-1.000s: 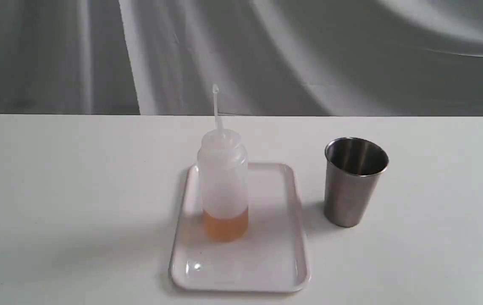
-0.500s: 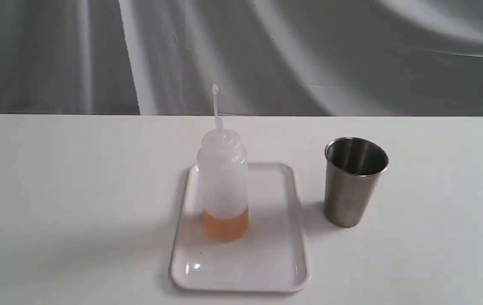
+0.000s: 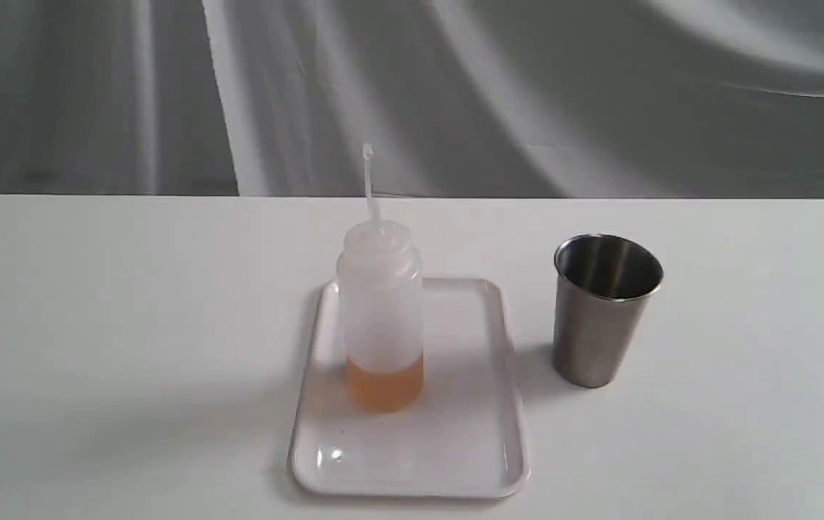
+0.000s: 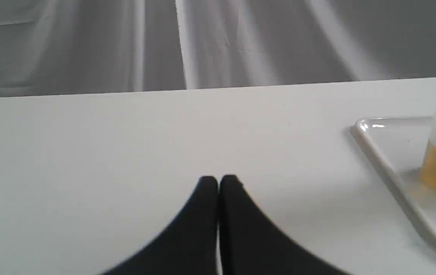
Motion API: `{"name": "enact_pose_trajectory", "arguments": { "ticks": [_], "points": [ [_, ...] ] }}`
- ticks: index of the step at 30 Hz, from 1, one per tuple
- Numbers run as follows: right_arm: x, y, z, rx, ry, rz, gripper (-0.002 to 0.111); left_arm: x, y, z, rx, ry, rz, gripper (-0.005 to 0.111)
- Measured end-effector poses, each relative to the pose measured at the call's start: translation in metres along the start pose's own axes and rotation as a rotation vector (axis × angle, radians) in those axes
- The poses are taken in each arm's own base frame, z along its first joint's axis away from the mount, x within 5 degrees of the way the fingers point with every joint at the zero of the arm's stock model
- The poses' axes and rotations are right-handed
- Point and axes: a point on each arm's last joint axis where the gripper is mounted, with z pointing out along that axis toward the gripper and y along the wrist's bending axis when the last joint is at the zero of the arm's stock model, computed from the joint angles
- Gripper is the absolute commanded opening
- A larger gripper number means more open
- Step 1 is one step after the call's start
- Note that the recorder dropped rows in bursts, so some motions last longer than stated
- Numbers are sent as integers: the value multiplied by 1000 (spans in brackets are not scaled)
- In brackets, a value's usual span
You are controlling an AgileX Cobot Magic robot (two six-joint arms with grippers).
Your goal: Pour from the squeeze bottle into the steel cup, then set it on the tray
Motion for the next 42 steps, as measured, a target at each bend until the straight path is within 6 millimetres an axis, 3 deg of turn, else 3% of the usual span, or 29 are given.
{"name": "enact_pose_trajectory", "arguments": {
  "ticks": [23, 31, 42],
  "points": [
    [4, 0, 0, 1, 46, -42, 0, 0, 0, 0, 0, 0, 0, 0],
    [4, 4, 0, -37, 48, 79, 0, 0, 0, 0, 0, 0, 0, 0],
    [4, 1, 0, -7, 46, -18, 0, 0, 0, 0, 0, 0, 0, 0]
  ]
}}
